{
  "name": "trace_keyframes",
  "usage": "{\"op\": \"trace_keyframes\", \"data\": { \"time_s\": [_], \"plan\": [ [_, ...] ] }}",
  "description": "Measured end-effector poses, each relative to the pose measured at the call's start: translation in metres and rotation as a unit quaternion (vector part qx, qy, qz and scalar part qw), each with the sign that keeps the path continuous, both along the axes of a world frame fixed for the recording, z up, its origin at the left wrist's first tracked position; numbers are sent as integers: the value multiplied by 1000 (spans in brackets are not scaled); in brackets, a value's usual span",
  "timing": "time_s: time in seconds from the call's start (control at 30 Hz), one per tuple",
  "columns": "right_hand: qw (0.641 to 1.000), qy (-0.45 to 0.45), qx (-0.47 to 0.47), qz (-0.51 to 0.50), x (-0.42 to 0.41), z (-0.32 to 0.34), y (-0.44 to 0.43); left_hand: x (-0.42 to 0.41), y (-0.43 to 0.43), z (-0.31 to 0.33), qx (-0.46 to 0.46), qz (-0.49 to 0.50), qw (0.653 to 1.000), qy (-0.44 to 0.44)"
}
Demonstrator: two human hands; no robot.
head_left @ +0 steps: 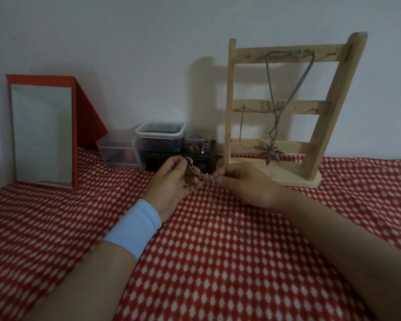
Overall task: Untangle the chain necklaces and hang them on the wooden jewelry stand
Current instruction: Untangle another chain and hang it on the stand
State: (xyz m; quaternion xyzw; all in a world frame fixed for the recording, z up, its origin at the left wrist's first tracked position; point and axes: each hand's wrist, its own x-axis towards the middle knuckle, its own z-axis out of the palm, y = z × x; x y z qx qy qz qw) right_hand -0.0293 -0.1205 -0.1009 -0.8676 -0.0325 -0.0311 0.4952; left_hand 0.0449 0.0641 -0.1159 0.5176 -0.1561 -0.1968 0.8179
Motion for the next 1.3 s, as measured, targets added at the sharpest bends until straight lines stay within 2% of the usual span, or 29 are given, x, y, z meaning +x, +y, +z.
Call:
{"op": "trace_keyframes", "data": {
  "time_s": [0.2, 0.3, 0.53, 0.67, 0.73, 0.8, 0.83, 0.87, 1.0, 1.13, 1.3],
  "plan": [
    [998, -32, -57, -23, 1, -2, -4, -6, -2, 0, 61, 35, 997, -37],
    [997, -58, -52, -25, 0, -2, -4, -10, -3, 3, 85, 31, 995, -44],
    [996, -87, -28, 3, -2, -3, 1, -10, -6, 6, 40, 10, 999, 9],
    [994, -107, -16, -8, -3, -4, -1, -9, -7, 3, 106, 52, 992, -32],
    [993, -118, -13, -10, -3, -6, -2, -9, -7, 3, 214, 95, 965, -118],
    [992, -124, -9, -8, -3, -7, -3, -9, -8, -2, 348, 129, 894, -251],
    [992, -129, -8, -7, -2, -7, -4, -10, -9, -3, 388, 130, 857, -312],
    [991, -134, -9, -7, -2, -8, -5, -11, -10, -5, 399, 117, 841, -347],
    [988, -152, -9, -7, -2, -8, -6, -14, -6, -3, 333, 17, 891, -309],
    [988, -152, 7, -6, -5, -4, -8, -13, -2, 0, 303, 14, 911, -280],
    [989, -143, 22, 26, -7, 0, -7, -13, -2, 0, 312, -15, 911, -269]
  ]
}}
